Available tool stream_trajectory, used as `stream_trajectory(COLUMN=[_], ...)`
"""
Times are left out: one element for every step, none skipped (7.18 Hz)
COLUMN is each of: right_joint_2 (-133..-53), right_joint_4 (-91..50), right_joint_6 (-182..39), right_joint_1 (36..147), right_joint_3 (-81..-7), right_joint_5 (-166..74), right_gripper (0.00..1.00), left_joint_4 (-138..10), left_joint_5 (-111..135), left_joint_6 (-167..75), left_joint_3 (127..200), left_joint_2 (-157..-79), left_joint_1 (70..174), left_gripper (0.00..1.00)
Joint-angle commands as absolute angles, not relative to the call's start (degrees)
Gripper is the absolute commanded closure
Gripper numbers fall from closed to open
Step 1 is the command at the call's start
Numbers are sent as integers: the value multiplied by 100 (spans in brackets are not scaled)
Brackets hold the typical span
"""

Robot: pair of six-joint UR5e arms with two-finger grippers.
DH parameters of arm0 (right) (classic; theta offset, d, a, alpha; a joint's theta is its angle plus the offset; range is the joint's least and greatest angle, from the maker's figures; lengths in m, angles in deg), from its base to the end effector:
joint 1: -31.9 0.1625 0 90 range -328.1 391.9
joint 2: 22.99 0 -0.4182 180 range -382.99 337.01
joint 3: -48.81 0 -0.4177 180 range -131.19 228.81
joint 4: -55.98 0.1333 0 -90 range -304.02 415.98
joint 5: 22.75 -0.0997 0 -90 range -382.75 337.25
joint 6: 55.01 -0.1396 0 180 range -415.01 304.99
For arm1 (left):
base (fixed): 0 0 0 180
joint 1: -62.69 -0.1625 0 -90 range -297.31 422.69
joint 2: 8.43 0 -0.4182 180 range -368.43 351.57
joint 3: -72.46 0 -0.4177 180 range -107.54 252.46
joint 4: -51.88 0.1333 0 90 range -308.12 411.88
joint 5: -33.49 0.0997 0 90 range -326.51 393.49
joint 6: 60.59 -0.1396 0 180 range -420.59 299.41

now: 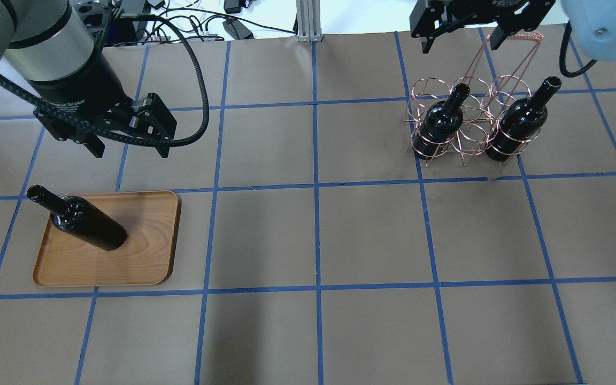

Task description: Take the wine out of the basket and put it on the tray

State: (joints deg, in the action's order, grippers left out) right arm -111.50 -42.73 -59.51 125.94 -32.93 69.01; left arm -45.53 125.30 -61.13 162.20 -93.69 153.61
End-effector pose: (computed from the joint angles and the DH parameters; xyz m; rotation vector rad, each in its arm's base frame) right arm 0.1681 -0.5485 0.5219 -0.0189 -3.1024 0.4240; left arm -0.1365 -0.4732 0.4721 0.0406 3.1089 0.0652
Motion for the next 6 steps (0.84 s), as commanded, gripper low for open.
stream_trajectory(right_joint_2=[-11167,-11185,-11168,-11167,-11167,-11167], right_joint_4=[-4264,-4246,-4255,-4246,-4255,-4246], right_joint_6=[-5949,-5949,-5949,-5949,-5949,-5949], right_joint_1=[12594,12594,12594,12594,12594,12594], right_joint_3=[-3293,-3293,-3293,-3293,-3293,-3302], right_joint_5=[6901,6901,6901,6901,6901,6901], right_gripper=[0,0,0,0,0,0], left_joint_4=[-4560,-4551,-4551,-4551,-4559,-4560], left_joint_5=[12560,12560,12569,12569,12569,12604], left_joint_6=[-6138,-6120,-6138,-6146,-6147,-6207], left_joint_3=[16220,16220,16220,16220,16220,16220], left_joint_2=[-9342,-9342,-9342,-9342,-9342,-9359], left_joint_1=[15357,15357,15357,15357,15357,15357], left_gripper=[0,0,0,0,0,0])
